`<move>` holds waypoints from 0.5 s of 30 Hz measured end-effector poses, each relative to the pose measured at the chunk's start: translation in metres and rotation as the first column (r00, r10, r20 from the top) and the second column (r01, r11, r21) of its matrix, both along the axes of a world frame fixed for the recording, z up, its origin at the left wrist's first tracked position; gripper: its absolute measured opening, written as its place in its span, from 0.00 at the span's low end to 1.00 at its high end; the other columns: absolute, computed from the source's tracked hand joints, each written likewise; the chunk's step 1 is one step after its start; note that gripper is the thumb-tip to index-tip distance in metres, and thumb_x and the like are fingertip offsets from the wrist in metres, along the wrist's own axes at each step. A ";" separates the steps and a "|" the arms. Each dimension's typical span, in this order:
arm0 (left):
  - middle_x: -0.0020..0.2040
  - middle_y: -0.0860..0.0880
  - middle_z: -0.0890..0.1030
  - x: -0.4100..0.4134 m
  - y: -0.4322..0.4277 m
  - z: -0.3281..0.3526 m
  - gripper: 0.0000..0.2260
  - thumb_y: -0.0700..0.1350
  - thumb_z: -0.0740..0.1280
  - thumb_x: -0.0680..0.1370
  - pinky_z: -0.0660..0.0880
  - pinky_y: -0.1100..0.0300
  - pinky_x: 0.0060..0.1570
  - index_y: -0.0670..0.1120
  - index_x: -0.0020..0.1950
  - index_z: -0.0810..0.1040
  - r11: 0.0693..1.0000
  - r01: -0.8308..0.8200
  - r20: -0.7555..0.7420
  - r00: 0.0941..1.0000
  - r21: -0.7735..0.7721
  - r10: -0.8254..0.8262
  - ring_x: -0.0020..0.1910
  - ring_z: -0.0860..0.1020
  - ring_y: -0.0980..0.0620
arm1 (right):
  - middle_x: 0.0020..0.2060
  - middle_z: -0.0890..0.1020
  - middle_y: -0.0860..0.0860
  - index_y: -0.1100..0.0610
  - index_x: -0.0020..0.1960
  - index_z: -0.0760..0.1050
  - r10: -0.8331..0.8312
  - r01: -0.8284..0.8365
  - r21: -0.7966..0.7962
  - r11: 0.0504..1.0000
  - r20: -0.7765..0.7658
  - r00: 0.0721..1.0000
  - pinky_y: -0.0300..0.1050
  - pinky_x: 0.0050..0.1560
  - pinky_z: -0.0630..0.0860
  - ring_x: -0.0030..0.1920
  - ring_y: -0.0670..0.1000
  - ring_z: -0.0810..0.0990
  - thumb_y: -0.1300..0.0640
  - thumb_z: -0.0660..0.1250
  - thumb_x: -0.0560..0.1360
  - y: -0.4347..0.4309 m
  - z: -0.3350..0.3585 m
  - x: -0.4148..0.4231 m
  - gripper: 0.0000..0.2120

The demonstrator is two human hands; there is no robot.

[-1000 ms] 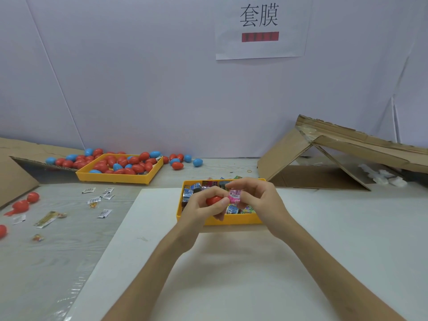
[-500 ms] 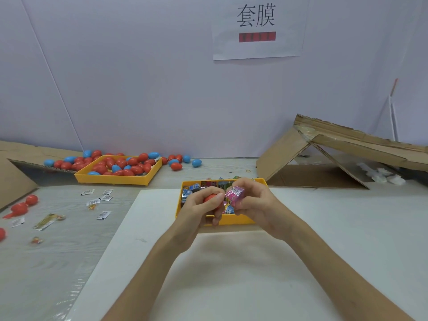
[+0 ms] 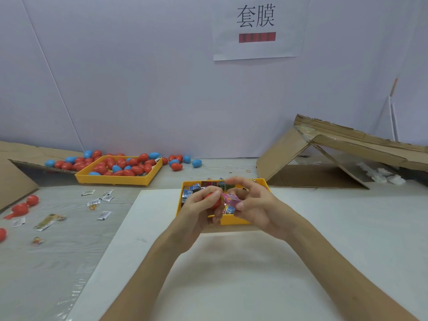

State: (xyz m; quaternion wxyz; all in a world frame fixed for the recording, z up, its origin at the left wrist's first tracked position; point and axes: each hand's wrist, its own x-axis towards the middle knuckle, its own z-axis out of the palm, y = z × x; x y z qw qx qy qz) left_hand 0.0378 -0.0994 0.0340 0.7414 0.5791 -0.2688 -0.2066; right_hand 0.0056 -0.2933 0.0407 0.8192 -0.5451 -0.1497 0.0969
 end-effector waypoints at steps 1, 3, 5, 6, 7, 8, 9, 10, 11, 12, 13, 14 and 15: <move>0.35 0.48 0.71 0.000 0.000 0.000 0.09 0.51 0.67 0.78 0.69 0.62 0.34 0.46 0.44 0.76 1.000 0.003 -0.004 1.000 -0.007 -0.003 0.33 0.70 0.52 | 0.45 0.79 0.51 0.54 0.61 0.80 0.015 -0.015 -0.026 1.000 0.002 1.000 0.42 0.45 0.78 0.43 0.49 0.79 0.69 0.72 0.64 0.001 0.000 -0.001 0.26; 0.34 0.48 0.72 0.000 0.000 -0.001 0.09 0.51 0.67 0.78 0.69 0.62 0.34 0.46 0.46 0.76 1.000 0.004 -0.011 1.000 -0.002 -0.004 0.33 0.70 0.52 | 0.43 0.80 0.49 0.54 0.61 0.80 0.048 -0.047 -0.063 0.997 0.012 0.999 0.41 0.44 0.78 0.42 0.47 0.80 0.66 0.72 0.63 0.002 0.001 -0.002 0.27; 0.34 0.48 0.72 0.000 -0.001 -0.002 0.09 0.52 0.67 0.78 0.70 0.63 0.34 0.46 0.47 0.77 1.000 -0.001 -0.010 1.000 0.010 0.001 0.33 0.70 0.53 | 0.43 0.81 0.48 0.53 0.61 0.80 0.070 -0.068 -0.084 0.994 0.014 0.997 0.41 0.45 0.78 0.44 0.47 0.81 0.66 0.72 0.63 0.002 0.001 -0.002 0.27; 0.35 0.48 0.72 0.001 -0.001 -0.002 0.09 0.52 0.67 0.78 0.70 0.63 0.34 0.46 0.46 0.77 1.000 -0.002 -0.005 1.000 0.017 0.002 0.33 0.70 0.53 | 0.43 0.80 0.48 0.53 0.61 0.80 0.075 -0.073 -0.090 0.993 0.015 0.997 0.42 0.46 0.78 0.44 0.47 0.81 0.66 0.73 0.65 0.002 0.000 -0.002 0.25; 0.35 0.48 0.72 0.001 -0.001 -0.002 0.09 0.51 0.67 0.78 0.70 0.63 0.34 0.47 0.46 0.77 1.000 -0.001 0.003 1.000 0.025 0.001 0.33 0.70 0.53 | 0.43 0.80 0.49 0.52 0.60 0.80 0.068 -0.066 -0.093 0.993 0.019 0.997 0.42 0.46 0.78 0.44 0.47 0.80 0.65 0.74 0.66 0.002 0.000 -0.002 0.24; 0.35 0.48 0.72 0.001 -0.001 -0.002 0.09 0.51 0.67 0.79 0.70 0.63 0.34 0.46 0.46 0.77 0.999 0.002 0.012 1.000 0.034 -0.002 0.33 0.70 0.53 | 0.42 0.79 0.49 0.53 0.59 0.80 0.047 -0.045 -0.088 0.995 0.025 0.999 0.42 0.46 0.78 0.43 0.48 0.80 0.64 0.74 0.67 0.002 -0.001 -0.001 0.21; 0.35 0.48 0.72 0.001 -0.001 -0.003 0.09 0.51 0.67 0.79 0.69 0.63 0.34 0.45 0.47 0.76 0.999 0.005 0.021 1.000 0.044 -0.006 0.34 0.70 0.53 | 0.42 0.79 0.50 0.53 0.57 0.81 0.012 -0.010 -0.072 0.997 0.027 1.000 0.43 0.46 0.78 0.42 0.49 0.80 0.63 0.75 0.67 0.002 -0.001 0.000 0.19; 0.35 0.48 0.71 0.001 -0.001 -0.003 0.10 0.51 0.67 0.79 0.69 0.63 0.34 0.45 0.47 0.76 0.999 0.008 0.028 1.000 0.051 -0.009 0.34 0.70 0.52 | 0.42 0.79 0.52 0.54 0.55 0.81 -0.030 0.031 -0.048 0.998 0.024 0.999 0.44 0.47 0.78 0.42 0.50 0.79 0.63 0.75 0.67 0.003 -0.001 0.000 0.17; 0.36 0.47 0.72 0.001 -0.002 -0.003 0.10 0.51 0.67 0.79 0.69 0.63 0.34 0.44 0.47 0.76 0.998 0.007 0.030 1.000 0.055 -0.009 0.34 0.70 0.53 | 0.42 0.79 0.53 0.55 0.53 0.81 -0.078 0.079 -0.031 0.996 0.022 0.997 0.44 0.47 0.79 0.41 0.51 0.79 0.64 0.74 0.67 0.003 0.000 0.001 0.15; 0.36 0.47 0.72 0.001 -0.002 -0.003 0.10 0.51 0.67 0.79 0.69 0.63 0.34 0.45 0.47 0.76 0.998 0.004 0.029 1.000 0.058 -0.006 0.34 0.70 0.53 | 0.43 0.79 0.54 0.57 0.52 0.81 -0.138 0.139 -0.037 0.990 0.030 0.990 0.44 0.45 0.79 0.41 0.51 0.80 0.65 0.72 0.68 0.003 0.000 0.002 0.13; 0.36 0.47 0.72 0.001 -0.002 -0.002 0.10 0.51 0.67 0.79 0.70 0.63 0.34 0.45 0.47 0.76 0.998 -0.001 0.026 1.000 0.059 -0.001 0.34 0.70 0.53 | 0.43 0.79 0.54 0.58 0.50 0.80 -0.211 0.214 -0.074 0.974 0.053 0.976 0.43 0.43 0.79 0.40 0.51 0.80 0.67 0.71 0.69 0.004 0.000 0.002 0.11; 0.35 0.48 0.72 0.001 -0.002 -0.002 0.09 0.52 0.68 0.80 0.70 0.63 0.34 0.47 0.45 0.77 0.998 -0.007 0.024 1.000 0.062 0.006 0.34 0.70 0.53 | 0.42 0.79 0.54 0.58 0.49 0.79 -0.288 0.298 -0.125 0.946 0.094 0.953 0.42 0.42 0.79 0.38 0.50 0.80 0.69 0.70 0.71 0.005 0.000 0.002 0.09; 0.35 0.48 0.73 0.001 -0.002 -0.002 0.09 0.52 0.68 0.80 0.71 0.63 0.34 0.48 0.44 0.77 0.998 -0.013 0.025 1.000 0.065 0.011 0.34 0.71 0.53 | 0.42 0.79 0.54 0.59 0.48 0.78 -0.364 0.387 -0.171 0.906 0.148 0.919 0.41 0.40 0.79 0.37 0.50 0.80 0.71 0.69 0.73 0.006 -0.001 0.002 0.09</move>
